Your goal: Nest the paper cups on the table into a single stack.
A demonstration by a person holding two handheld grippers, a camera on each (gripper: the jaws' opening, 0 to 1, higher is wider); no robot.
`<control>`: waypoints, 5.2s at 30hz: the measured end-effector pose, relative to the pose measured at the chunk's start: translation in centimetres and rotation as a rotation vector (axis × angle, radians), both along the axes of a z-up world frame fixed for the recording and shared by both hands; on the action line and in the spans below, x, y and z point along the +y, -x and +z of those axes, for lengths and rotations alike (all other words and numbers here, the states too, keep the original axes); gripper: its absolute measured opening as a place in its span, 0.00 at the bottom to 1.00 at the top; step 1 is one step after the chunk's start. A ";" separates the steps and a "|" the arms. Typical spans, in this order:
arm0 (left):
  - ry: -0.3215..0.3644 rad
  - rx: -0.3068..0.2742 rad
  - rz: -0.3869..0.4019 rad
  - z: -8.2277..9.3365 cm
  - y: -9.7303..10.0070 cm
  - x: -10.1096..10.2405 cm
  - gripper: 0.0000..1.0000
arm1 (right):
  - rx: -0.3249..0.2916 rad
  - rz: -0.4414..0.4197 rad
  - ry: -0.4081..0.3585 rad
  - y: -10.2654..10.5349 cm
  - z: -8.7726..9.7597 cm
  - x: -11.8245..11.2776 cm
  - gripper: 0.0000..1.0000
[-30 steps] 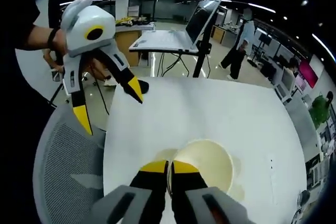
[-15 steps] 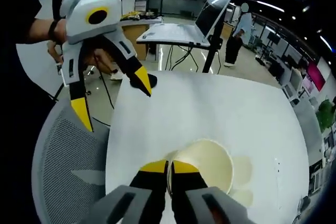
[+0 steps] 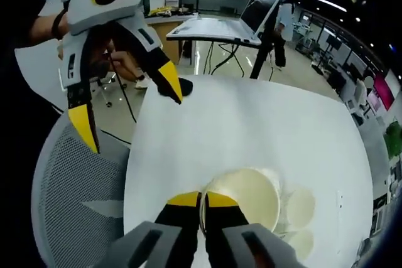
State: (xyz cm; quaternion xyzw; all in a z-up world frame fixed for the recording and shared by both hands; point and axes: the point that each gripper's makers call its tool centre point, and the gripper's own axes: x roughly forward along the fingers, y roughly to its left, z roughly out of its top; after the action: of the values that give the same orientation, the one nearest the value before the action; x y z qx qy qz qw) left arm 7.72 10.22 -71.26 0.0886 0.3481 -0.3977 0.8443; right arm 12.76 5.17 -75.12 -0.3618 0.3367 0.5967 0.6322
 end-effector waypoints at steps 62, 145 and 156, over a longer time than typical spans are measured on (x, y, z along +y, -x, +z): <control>-0.007 -0.001 -0.001 0.1 -0.4 0.0 0.62 | 0.009 -0.011 -0.006 1.2 -0.1 -0.6 0.25; 0.002 -0.048 -0.040 0.7 -2.1 -1.0 0.61 | -0.024 -0.184 0.097 -2.1 -4.4 -6.9 0.01; -0.004 -0.048 -0.066 0.3 -1.9 -0.9 0.61 | -0.020 -0.215 0.118 -2.0 -4.8 -7.5 0.12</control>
State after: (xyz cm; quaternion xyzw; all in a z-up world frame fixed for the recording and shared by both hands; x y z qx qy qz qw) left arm 9.59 9.31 -70.93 0.1111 0.3255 -0.4222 0.8387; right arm 14.79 -2.32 -79.92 -0.3660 0.4016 0.5012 0.6735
